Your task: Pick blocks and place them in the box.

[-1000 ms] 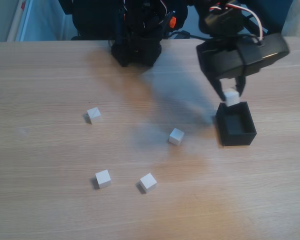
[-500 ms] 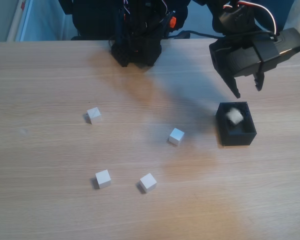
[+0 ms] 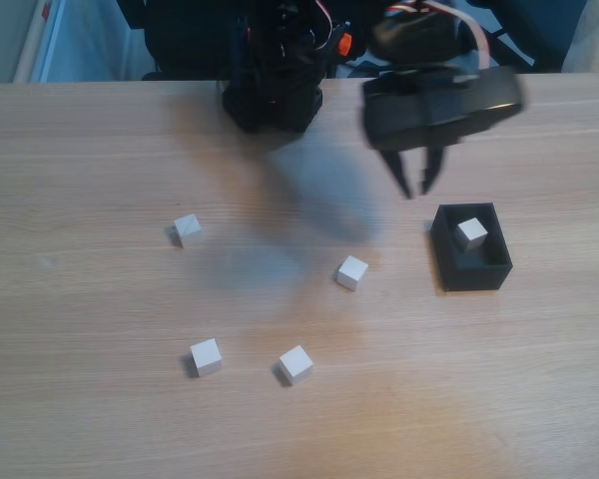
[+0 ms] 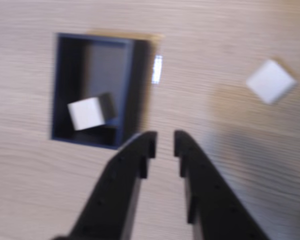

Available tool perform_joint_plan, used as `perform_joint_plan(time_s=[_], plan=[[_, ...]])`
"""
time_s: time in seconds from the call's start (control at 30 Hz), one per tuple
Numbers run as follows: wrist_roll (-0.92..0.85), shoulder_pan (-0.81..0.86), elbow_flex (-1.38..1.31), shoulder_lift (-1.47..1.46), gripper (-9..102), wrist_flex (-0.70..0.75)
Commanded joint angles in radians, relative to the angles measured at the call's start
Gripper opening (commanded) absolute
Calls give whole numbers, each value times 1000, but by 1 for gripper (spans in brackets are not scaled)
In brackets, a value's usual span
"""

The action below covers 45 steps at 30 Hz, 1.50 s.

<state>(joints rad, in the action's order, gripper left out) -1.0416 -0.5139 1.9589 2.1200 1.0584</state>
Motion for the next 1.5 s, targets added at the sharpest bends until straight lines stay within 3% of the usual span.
perform_joint_plan(time_s=[0.0, 0.2, 0.3, 0.57, 1.47], plan=[[-63, 92, 133, 135, 0, -15], [-40, 204, 311, 212, 1, -28], [26, 216, 333, 189, 10, -63], [91, 192, 290, 18, 18, -123], [89, 216, 92, -357, 17, -296]])
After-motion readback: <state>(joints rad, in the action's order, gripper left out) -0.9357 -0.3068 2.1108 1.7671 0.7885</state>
